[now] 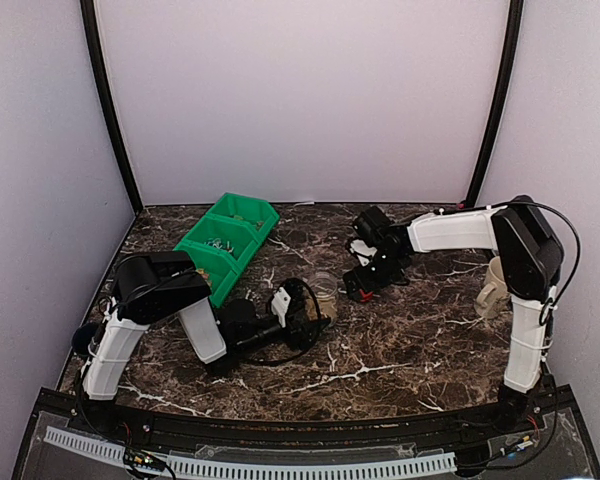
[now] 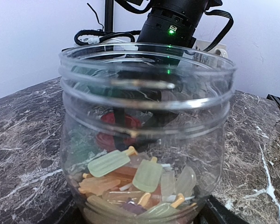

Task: Pack the candies
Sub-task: Pick up the bottle lid from the center of the board.

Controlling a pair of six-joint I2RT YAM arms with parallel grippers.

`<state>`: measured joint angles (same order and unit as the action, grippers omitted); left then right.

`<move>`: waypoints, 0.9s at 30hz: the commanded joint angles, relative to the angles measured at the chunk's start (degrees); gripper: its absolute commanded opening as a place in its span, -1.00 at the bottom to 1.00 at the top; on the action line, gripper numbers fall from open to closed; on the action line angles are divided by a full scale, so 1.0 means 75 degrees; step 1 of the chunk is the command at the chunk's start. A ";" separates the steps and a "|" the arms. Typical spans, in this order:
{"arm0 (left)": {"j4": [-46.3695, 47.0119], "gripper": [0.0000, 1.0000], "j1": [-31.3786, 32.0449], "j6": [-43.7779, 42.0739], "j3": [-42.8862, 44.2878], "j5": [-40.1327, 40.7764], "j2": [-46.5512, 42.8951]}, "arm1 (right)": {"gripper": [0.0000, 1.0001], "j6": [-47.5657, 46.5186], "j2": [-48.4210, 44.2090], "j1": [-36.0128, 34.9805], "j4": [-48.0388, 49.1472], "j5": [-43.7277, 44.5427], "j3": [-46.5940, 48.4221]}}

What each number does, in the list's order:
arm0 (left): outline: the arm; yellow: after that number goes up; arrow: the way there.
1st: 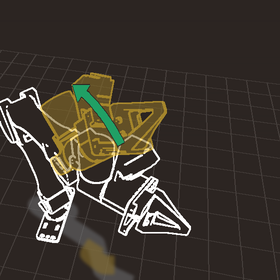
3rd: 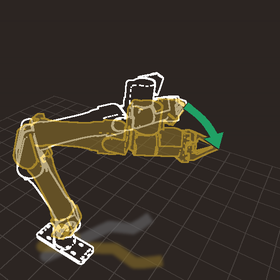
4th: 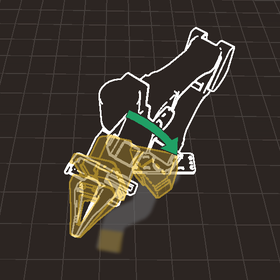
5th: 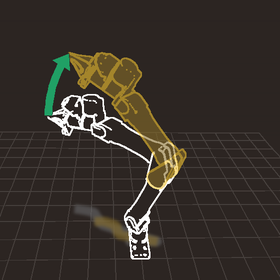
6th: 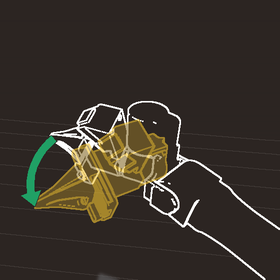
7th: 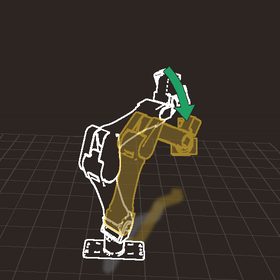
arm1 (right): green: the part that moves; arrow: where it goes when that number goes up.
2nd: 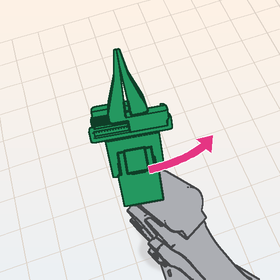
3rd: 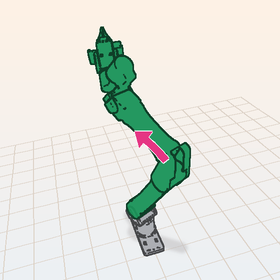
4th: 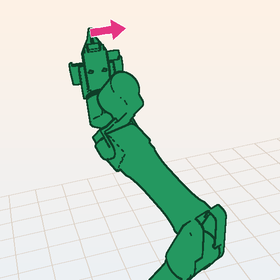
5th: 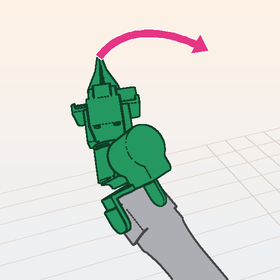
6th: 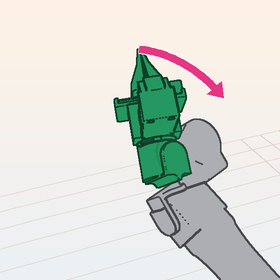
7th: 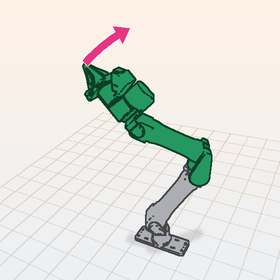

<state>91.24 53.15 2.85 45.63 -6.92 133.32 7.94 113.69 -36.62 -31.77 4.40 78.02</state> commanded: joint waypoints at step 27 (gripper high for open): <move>-0.0081 0.49 -0.0055 0.0112 0.0007 -0.0227 0.0177 | 0.29 0.0119 0.0123 -0.0063 0.0448 -0.0051 0.0162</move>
<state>91.55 53.12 3.25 45.63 -7.88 133.51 8.71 115.28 -36.64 -29.56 3.66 78.11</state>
